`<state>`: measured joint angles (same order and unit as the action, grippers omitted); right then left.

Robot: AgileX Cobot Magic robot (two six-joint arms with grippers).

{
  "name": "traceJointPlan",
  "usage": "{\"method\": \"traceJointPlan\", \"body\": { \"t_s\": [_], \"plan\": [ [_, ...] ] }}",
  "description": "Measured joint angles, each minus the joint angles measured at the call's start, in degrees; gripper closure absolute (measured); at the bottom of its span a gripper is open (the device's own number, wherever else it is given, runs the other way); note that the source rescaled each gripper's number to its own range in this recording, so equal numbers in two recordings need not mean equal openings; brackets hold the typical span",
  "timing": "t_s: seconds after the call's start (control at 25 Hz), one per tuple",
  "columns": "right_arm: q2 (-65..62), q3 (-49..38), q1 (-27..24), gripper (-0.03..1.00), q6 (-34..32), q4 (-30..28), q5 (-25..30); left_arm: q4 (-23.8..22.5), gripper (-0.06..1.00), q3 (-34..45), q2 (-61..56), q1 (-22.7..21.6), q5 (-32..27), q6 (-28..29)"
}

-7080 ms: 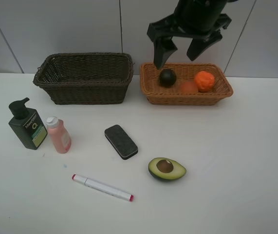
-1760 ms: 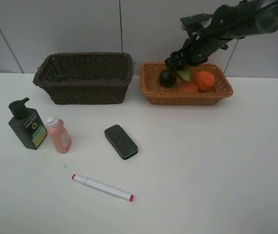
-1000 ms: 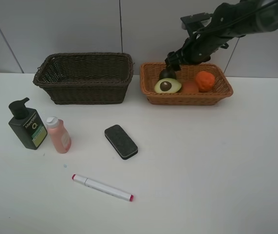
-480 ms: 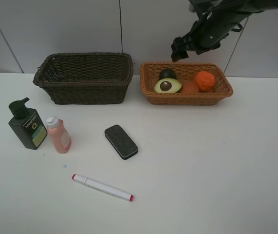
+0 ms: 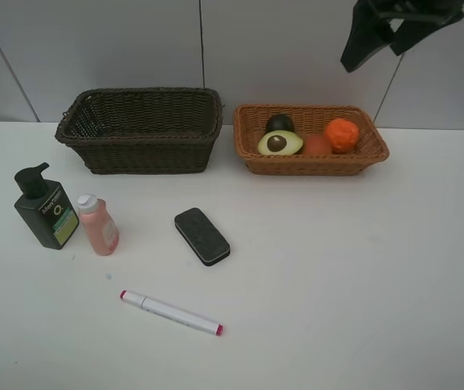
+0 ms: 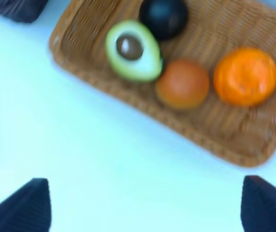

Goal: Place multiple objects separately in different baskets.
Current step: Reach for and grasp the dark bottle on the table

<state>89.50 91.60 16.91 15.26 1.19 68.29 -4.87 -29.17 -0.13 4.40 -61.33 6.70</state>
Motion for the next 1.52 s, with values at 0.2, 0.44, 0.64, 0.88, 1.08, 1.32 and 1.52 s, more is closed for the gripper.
{"method": "traceJointPlan", "body": {
  "t_s": [0.2, 0.44, 0.64, 0.88, 1.08, 1.32, 1.52],
  "plan": [
    [-14.5, -6.5, 0.0, 0.03, 0.1, 0.4, 1.1, 0.0, -0.06, 0.0, 0.0, 0.0, 0.0, 0.0],
    [-35.0, -21.1, 0.0, 0.03, 0.1, 1.2, 1.3, 0.0, -0.06, 0.0, 0.0, 0.0, 0.0, 0.0],
    [-54.1, -33.8, 0.0, 0.03, 0.0, 1.4, 1.6, 0.0, -0.06, 0.0, 0.0, 0.0, 0.0, 0.0],
    [-71.9, -44.8, 0.0, 0.03, 0.0, 1.5, 1.8, 0.0, -0.06, 0.0, 0.0, 0.0, 0.0, 0.0],
    [-79.9, -50.9, 0.0, 0.03, 0.0, 2.4, 1.9, 0.0, -0.06, 0.0, 0.0, 0.0, 0.0, 0.0],
    [-82.7, -58.4, -2.2, 0.03, 0.0, 3.0, -5.9, 0.0, -0.06, 0.0, 0.0, 0.0, 0.0, 0.0],
    [-82.7, -60.7, -8.1, 0.03, 0.0, 3.1, -9.1, 0.0, -0.06, 0.0, 0.0, 0.0, 0.0, 0.0]
  ]
}}
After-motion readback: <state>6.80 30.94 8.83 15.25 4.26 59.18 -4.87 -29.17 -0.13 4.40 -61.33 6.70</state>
